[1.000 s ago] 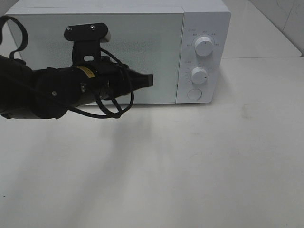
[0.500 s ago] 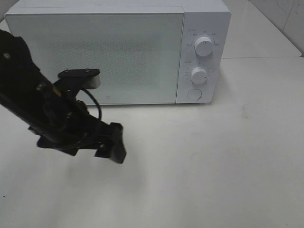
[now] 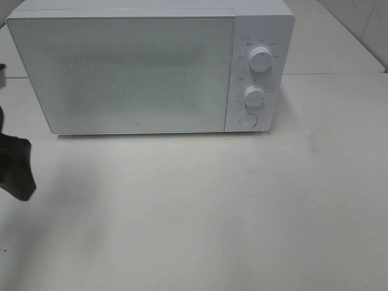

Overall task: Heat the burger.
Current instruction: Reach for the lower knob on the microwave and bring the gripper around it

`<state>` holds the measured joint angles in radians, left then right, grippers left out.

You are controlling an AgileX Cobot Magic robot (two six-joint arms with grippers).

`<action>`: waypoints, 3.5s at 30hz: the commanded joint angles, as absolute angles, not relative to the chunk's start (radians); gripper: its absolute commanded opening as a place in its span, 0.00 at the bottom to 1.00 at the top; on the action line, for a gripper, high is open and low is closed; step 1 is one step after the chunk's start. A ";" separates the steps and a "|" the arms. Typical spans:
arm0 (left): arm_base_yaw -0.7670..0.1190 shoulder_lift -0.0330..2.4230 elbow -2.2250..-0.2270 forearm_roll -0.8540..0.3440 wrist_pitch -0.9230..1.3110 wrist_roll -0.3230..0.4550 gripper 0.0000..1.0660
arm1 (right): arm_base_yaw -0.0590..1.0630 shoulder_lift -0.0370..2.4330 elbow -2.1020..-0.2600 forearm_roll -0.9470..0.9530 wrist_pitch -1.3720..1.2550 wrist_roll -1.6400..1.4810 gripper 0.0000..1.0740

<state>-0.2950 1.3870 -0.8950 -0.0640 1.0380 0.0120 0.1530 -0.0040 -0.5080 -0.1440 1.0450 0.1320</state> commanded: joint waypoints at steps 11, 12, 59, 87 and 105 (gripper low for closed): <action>0.071 1.168 -0.890 -0.234 1.196 0.159 0.90 | 0.147 -0.031 -0.508 -0.148 1.038 0.139 0.70; 0.075 1.151 -0.890 -0.233 1.202 0.159 0.90 | 0.147 -0.031 -0.508 -0.148 1.038 0.139 0.70; 0.072 -0.021 -0.497 -0.075 1.036 0.016 0.90 | 0.147 -0.031 -0.508 -0.148 1.038 0.139 0.70; 0.072 -0.030 -0.497 -0.078 1.036 0.018 0.90 | 0.147 -0.027 -0.508 -0.147 1.038 0.138 0.70; 0.072 -0.030 -0.497 -0.078 1.036 0.018 0.90 | 0.147 -0.016 -0.532 -0.156 0.987 0.138 0.70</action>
